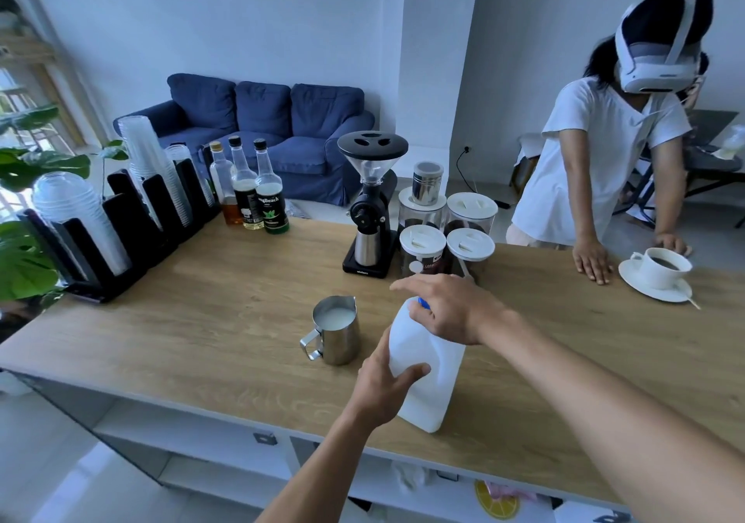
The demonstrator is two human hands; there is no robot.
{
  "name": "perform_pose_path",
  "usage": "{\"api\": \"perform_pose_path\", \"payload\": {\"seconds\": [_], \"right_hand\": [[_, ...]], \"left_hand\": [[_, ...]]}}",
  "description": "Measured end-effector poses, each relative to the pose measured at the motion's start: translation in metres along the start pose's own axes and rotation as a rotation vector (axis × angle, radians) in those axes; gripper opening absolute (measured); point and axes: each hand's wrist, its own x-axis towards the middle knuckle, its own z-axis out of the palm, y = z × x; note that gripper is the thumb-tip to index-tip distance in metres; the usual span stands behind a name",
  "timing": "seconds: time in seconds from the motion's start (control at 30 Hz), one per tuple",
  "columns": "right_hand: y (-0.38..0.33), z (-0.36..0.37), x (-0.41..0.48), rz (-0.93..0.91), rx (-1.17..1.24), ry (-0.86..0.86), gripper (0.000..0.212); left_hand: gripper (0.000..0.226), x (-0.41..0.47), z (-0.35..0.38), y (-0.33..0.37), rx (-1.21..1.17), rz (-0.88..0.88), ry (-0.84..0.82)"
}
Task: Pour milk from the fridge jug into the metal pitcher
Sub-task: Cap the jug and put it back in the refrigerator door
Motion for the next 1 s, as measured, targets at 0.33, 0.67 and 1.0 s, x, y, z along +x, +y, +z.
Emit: {"api": "perform_pose_path", "payload": {"seconds": [0.33,0.67,1.0], "right_hand": [[-0.018,0.037,0.005,0.33,0.006,0.408,0.038],[-0.008,0.028,-0.002,0.189,0.178,0.327,0.039],[-0.018,0.027,-0.007,0.395,0.73,0.467,0.039]], "left_hand": [[0.055,-0.003,0.003,-0.001,0.018,0.032,0.039],[0.056,-0.004,0.003,0.001,0.056,0.053,0.037],[0.064,0.001,-0.012,0.001,0.051,0.118,-0.065]]}}
